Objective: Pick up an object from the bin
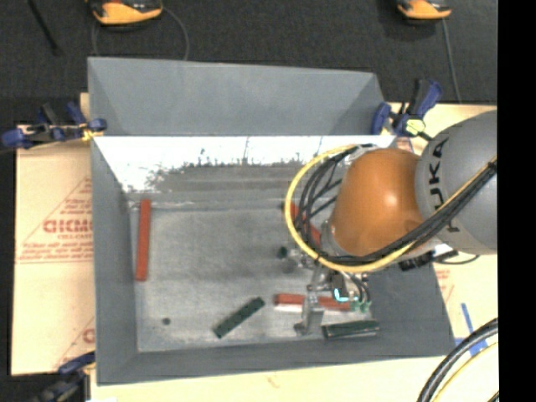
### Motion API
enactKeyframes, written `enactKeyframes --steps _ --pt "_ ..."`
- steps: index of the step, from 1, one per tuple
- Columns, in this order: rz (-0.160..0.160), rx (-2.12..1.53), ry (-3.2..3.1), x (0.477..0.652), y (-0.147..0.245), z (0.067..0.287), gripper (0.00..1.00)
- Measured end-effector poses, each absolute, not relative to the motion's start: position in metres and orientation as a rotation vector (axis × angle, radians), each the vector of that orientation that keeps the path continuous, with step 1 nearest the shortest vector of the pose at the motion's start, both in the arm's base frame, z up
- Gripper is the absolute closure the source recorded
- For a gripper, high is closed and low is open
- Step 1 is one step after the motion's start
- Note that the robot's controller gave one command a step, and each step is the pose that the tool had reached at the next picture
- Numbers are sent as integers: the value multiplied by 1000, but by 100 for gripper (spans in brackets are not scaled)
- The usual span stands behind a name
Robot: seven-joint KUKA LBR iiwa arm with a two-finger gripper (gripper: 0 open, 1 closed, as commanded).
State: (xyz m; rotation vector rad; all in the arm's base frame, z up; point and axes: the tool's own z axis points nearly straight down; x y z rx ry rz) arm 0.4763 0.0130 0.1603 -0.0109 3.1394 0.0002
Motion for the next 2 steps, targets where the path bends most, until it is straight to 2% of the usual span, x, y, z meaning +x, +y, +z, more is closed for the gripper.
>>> enactKeyframes --steps 1,2 --pt "-5 -66 3121 477 -58 70 0" --pt "0 -123 3133 473 -24 102 0"
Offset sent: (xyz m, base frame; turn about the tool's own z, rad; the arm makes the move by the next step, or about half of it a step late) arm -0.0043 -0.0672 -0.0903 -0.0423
